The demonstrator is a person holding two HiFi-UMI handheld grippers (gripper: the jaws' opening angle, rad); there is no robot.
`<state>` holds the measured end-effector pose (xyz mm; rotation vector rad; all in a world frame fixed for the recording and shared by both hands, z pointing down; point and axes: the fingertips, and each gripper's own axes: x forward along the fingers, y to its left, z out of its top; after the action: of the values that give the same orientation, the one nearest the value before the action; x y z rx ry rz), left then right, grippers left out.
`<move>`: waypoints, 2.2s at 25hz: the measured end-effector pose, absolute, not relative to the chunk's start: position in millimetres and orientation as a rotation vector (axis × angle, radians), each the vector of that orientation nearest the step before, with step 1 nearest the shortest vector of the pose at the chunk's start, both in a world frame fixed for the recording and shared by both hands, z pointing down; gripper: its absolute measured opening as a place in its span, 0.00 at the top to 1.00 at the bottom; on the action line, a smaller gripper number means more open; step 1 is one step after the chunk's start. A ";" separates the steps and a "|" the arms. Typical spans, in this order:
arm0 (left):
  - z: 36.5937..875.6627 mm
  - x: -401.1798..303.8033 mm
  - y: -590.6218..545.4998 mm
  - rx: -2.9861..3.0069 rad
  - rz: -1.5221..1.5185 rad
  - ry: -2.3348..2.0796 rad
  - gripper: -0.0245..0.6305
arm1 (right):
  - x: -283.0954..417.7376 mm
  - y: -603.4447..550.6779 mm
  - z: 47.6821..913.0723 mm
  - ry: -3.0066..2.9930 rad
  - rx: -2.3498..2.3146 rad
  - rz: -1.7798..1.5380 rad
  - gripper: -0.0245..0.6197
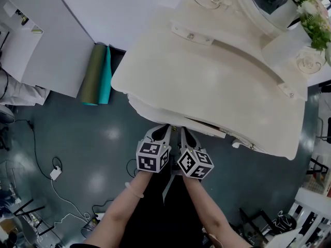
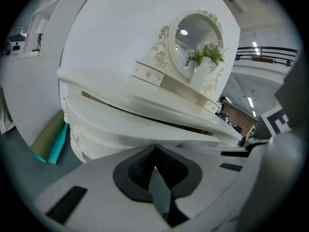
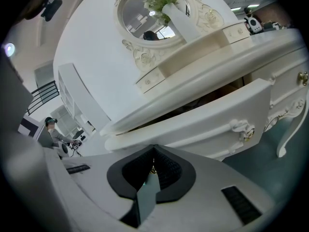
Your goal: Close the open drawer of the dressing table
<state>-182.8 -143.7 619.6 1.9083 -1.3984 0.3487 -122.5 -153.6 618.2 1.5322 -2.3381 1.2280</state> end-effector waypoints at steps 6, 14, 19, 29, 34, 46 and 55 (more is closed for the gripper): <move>619.2 -181.2 -153.6 1.923 0.358 -1.398 0.92 | -121.0 -163.2 618.2 -2.354 1.530 1.194 0.94; 620.0 -179.1 -170.3 1.932 0.361 -1.396 0.93 | -119.3 -179.8 618.6 -2.364 1.537 1.171 0.94; 620.2 -178.4 -179.7 1.931 0.357 -1.400 0.93 | -118.8 -189.1 618.6 -2.369 1.532 1.157 0.94; 620.1 -177.3 -193.5 1.937 0.374 -1.402 0.93 | -118.8 -202.6 617.3 -2.384 1.517 1.147 0.94; 620.3 -177.0 -194.8 1.945 0.381 -1.395 0.93 | -118.9 -204.3 616.6 -2.402 1.500 1.159 0.94; 623.0 -176.6 -195.0 1.937 0.418 -1.404 0.92 | -118.1 -206.4 619.0 -2.417 1.485 1.146 0.94; 607.5 -164.7 -153.0 1.946 0.355 -1.348 0.92 | -104.7 -173.7 598.4 -2.471 1.464 1.140 0.94</move>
<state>-164.7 -153.0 607.5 1.9455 -1.3484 0.3555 -104.7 -173.7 598.4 1.4639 -2.4713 1.1399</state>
